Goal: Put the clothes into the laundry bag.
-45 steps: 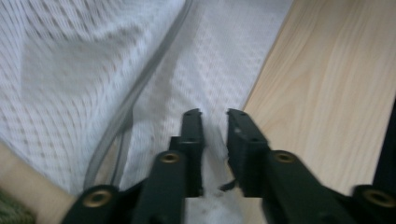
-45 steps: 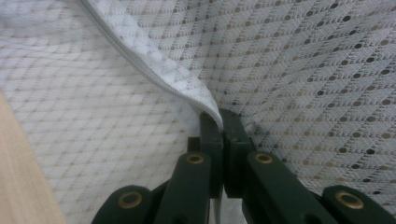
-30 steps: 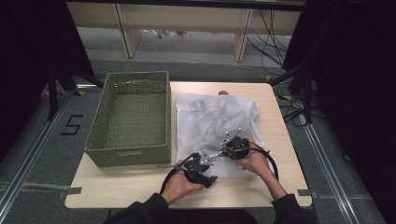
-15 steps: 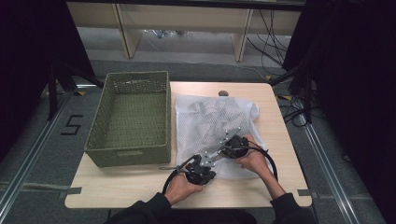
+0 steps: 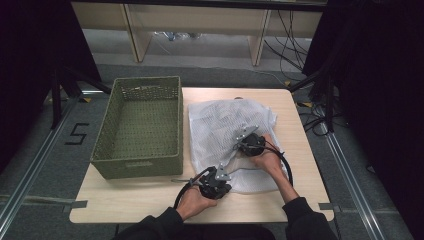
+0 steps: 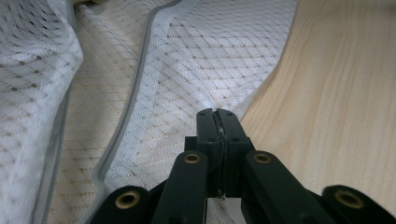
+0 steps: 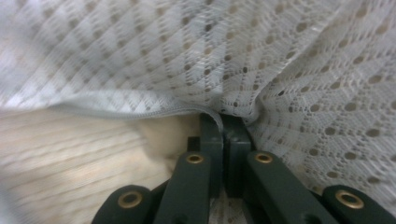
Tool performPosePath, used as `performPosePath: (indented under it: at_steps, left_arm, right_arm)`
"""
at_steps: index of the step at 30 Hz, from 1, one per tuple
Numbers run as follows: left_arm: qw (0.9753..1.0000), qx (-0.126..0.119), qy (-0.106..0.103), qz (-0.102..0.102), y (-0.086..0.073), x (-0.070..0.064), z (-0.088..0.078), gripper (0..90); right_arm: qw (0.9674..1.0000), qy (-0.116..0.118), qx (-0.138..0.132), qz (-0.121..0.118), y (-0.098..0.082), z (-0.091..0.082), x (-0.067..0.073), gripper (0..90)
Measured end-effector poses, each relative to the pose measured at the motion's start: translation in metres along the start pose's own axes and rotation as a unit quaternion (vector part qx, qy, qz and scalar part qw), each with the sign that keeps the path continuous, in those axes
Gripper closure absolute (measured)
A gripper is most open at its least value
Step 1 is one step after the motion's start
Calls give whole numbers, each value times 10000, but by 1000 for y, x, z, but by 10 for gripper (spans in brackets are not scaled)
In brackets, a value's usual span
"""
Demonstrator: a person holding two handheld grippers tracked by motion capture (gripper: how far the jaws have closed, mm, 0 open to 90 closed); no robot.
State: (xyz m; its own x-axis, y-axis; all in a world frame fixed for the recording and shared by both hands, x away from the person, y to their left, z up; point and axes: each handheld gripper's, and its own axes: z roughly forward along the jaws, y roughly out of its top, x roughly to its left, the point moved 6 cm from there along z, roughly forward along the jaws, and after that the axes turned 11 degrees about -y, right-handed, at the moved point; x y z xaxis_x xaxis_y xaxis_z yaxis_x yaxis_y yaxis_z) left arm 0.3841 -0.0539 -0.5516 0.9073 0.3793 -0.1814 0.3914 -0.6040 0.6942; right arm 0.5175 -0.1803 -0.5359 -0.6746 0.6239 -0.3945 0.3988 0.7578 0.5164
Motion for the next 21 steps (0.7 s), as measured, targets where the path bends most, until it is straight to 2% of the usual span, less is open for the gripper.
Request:
performPosePath:
  at_steps: [1, 2, 3, 6, 7, 9, 10, 11, 12, 14, 15, 16, 17, 19, 21]
  left_arm:
    - [10000, 1, 1, 54, 0, 0, 0, 880]
    - [10000, -62, -30, 54, 1, -1, 0, 878]
    - [10000, -95, 13, 12, 1, -1, -1, 878]
    - [9996, -266, -52, -91, 3, -2, -6, 853]
    - [9995, -285, -96, -59, 4, -2, -8, 830]
    - [9994, -303, -154, -92, 3, -7, -15, 803]
    - [9994, -291, -181, -26, 3, -9, -19, 781]
    - [9992, -334, -214, -26, 3, -13, -24, 733]
    - [9992, -314, -224, 76, 3, -15, -30, 670]
    - [9995, -232, -86, 206, 0, -18, -43, 575]
    - [9995, -262, -128, 99, -3, -22, -47, 546]
    - [9997, -207, -83, 128, -6, -21, -53, 509]
    - [9996, -250, -79, 65, -9, -22, -57, 476]
    - [9996, -269, 72, 34, -15, -18, -68, 430]
    - [9994, -287, 177, -36, -20, -14, -78, 416]
  right_arm:
    - [9997, 86, -67, -222, 0, -5, 4, 900]
    - [9997, 188, -39, -153, -1, -9, 7, 900]
    - [9996, 208, -37, -206, -3, -15, 10, 900]
    - [9984, 437, -242, -249, -5, -37, 20, 900]
    - [9976, 537, -313, -289, -6, -42, 24, 900]
    - [9974, 663, -228, -162, -11, -51, 32, 900]
    - [9970, 680, -337, -148, -12, -53, 36, 900]
    - [9954, 832, -355, -331, -14, -56, 40, 900]
    - [9952, 865, -297, -334, -18, -58, 44, 900]
    - [9947, 901, -259, -425, -22, -58, 50, 900]
    - [9949, 853, -264, -458, -24, -57, 50, 900]
    - [9949, 853, -256, -475, -26, -55, 50, 897]
    - [9955, 821, -195, -432, -26, -55, 49, 889]
    - [9954, 882, -223, -299, -26, -56, 49, 837]
    - [9950, 931, -253, -238, -26, -60, 49, 732]
